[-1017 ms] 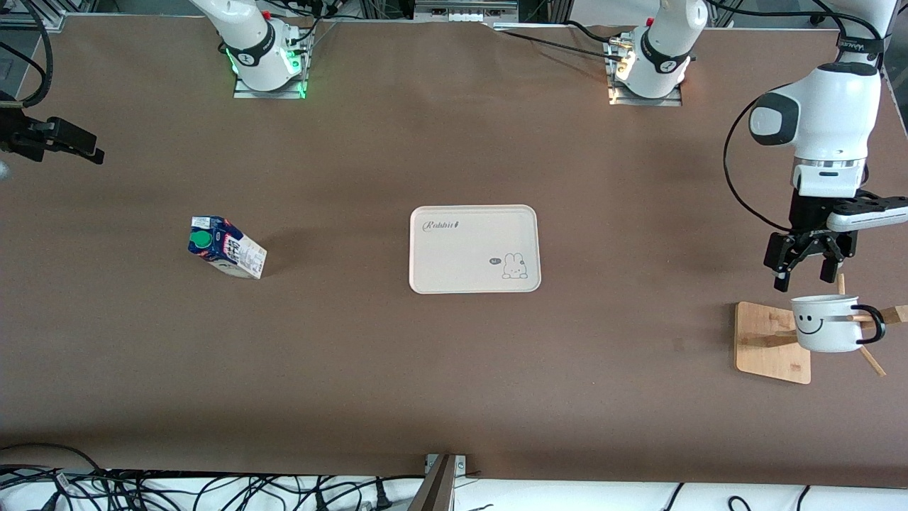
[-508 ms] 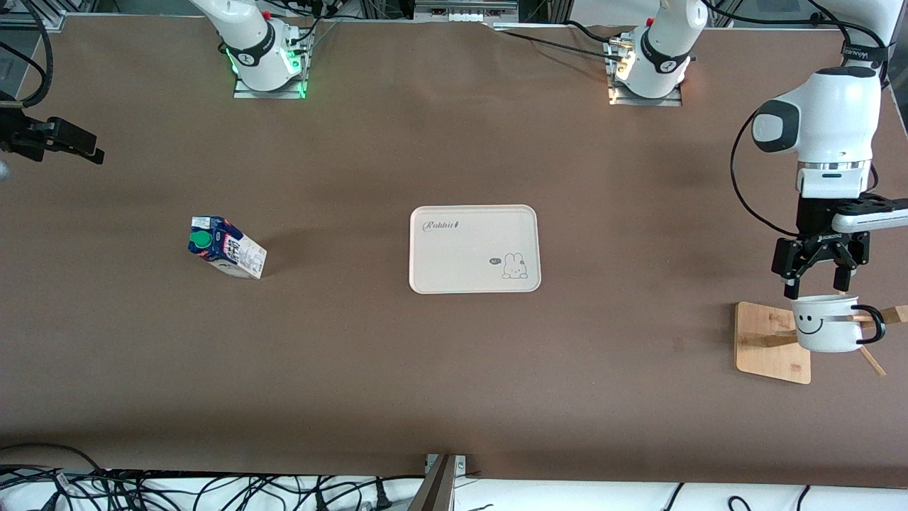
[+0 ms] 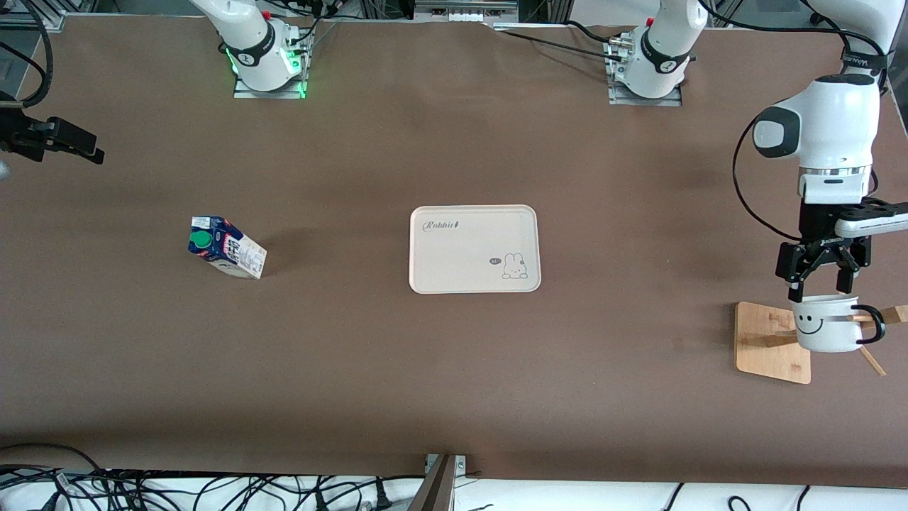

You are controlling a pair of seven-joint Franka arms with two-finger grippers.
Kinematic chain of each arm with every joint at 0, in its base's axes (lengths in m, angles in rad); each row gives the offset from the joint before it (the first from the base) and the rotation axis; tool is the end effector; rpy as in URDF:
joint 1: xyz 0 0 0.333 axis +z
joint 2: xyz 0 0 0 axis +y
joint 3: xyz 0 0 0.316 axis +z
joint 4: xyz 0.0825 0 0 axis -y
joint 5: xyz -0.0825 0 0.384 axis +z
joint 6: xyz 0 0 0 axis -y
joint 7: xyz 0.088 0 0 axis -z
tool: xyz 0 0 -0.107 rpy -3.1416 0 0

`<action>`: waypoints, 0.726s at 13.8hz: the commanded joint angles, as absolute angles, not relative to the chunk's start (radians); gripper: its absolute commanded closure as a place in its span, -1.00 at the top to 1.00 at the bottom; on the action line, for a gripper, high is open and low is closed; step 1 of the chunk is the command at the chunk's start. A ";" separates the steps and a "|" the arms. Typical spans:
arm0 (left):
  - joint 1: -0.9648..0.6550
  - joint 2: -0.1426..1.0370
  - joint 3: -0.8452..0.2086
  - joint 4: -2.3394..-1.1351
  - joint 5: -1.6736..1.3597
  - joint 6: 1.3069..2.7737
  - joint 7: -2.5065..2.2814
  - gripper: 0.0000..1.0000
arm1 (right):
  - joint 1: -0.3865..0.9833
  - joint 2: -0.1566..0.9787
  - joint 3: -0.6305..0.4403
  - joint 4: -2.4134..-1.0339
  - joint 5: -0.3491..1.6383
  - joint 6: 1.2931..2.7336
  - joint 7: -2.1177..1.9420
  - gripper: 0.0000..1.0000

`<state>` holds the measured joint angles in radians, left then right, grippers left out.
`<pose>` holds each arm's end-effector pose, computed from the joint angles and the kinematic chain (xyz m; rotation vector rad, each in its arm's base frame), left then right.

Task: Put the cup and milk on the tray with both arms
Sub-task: 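Lower the left gripper and close it on the white mug's rim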

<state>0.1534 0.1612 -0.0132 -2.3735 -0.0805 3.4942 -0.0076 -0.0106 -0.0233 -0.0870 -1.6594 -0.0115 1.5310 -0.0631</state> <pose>0.5499 0.0875 0.3737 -2.7252 -0.3273 -1.4246 0.5372 -0.0544 0.5924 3.1357 -0.0537 -0.1658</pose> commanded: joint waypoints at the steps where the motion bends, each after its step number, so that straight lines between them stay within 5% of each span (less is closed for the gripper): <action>1: 0.160 0.198 -0.017 -2.330 -0.075 3.504 0.006 1.00 | -0.014 -0.023 -0.084 -1.640 0.006 1.511 -0.055 1.00; 10: 0.160 0.262 -0.015 -2.250 -0.067 3.504 0.008 1.00 | -0.015 -0.025 -0.089 -1.640 0.006 1.497 -0.057 1.00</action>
<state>0.1534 0.2327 -0.0133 -2.2834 -0.0805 3.4945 -0.0076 -0.0109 -0.0233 -0.0922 -1.6594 -0.0115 1.5198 -0.0631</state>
